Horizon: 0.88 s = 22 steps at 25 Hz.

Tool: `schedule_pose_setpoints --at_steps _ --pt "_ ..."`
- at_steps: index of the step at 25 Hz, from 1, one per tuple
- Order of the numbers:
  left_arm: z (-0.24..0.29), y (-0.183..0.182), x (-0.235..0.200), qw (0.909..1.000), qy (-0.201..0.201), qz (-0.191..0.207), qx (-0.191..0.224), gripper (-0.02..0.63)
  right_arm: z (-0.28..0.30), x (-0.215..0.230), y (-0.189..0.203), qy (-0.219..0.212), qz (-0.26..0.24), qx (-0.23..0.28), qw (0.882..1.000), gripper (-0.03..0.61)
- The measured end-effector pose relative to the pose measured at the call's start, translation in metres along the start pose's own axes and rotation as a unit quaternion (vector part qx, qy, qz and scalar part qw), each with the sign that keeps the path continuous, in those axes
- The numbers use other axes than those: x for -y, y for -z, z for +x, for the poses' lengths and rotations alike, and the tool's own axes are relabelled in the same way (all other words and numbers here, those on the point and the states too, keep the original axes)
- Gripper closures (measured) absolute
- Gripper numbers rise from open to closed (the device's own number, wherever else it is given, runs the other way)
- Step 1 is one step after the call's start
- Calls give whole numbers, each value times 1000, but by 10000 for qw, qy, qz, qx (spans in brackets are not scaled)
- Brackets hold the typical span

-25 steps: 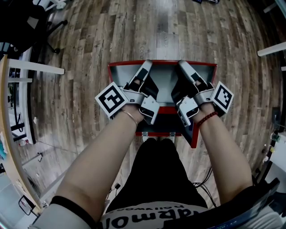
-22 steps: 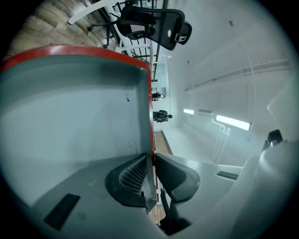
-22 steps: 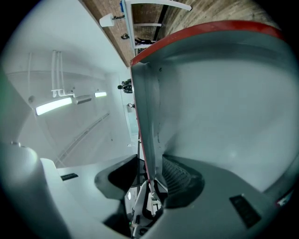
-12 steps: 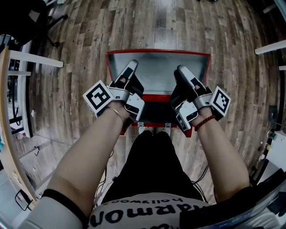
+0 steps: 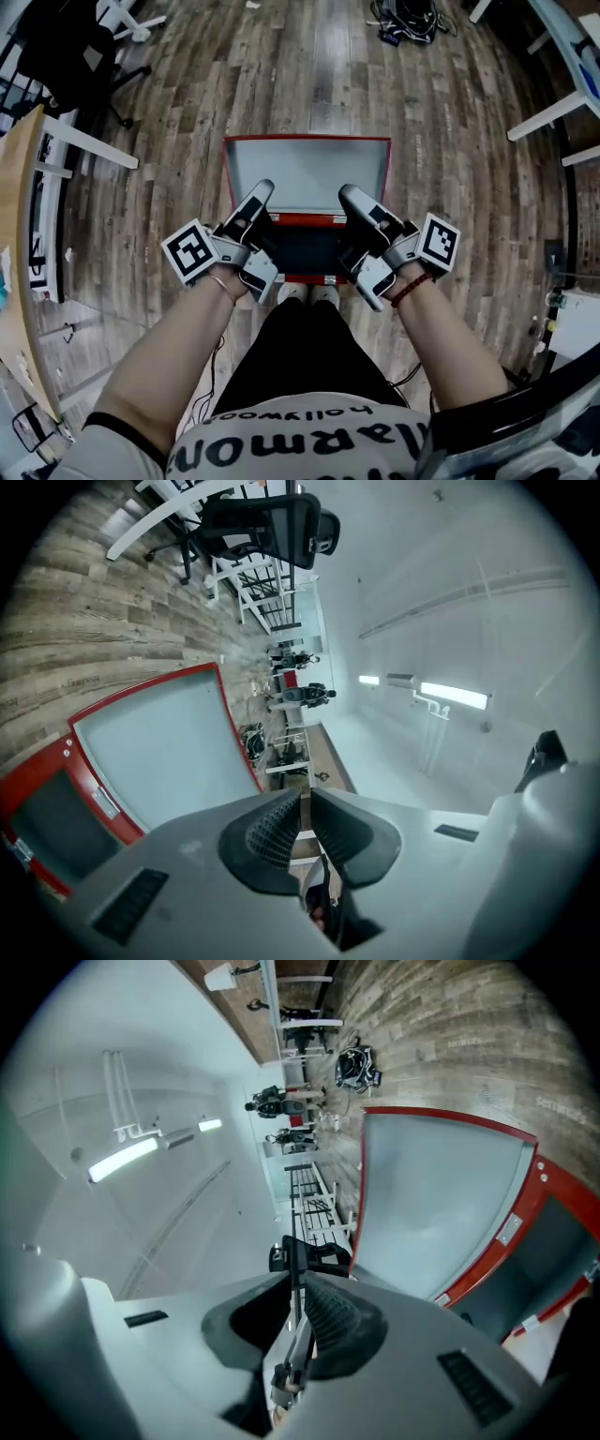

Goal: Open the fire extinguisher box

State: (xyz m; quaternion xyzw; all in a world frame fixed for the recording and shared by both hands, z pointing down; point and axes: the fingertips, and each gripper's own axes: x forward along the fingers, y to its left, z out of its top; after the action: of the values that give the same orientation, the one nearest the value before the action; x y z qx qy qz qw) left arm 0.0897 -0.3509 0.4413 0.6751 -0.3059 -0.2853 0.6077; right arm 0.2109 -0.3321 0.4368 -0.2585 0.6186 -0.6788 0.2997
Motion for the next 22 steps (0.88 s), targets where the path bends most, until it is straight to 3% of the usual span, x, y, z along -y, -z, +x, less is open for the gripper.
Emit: schedule_pose_setpoints --at_steps 4,8,12,16,18,19,22 --pt "-7 1 67 9978 556 341 76 578 -8 -68 8 -420 -561 -265 9972 549" --pt "-19 -12 143 9902 1202 594 385 578 -21 -138 26 -563 -1638 -573 9832 551" --pt "-29 4 214 9804 1702 989 37 578 -28 -204 57 -678 -2798 -803 9543 551" --pt "-51 31 270 9640 1917 1815 -308 581 -41 -243 103 -557 -3980 -948 9108 551" --pt "-66 46 294 9474 1953 2486 -508 581 -50 -255 121 -482 -4404 -828 8927 551" --pt "-75 54 303 9336 1888 2976 -648 581 -55 -261 130 -452 -4569 -739 8853 551" --pt "-111 77 326 8796 1655 4341 -1020 581 -68 -276 163 -442 -4976 -483 8649 551"
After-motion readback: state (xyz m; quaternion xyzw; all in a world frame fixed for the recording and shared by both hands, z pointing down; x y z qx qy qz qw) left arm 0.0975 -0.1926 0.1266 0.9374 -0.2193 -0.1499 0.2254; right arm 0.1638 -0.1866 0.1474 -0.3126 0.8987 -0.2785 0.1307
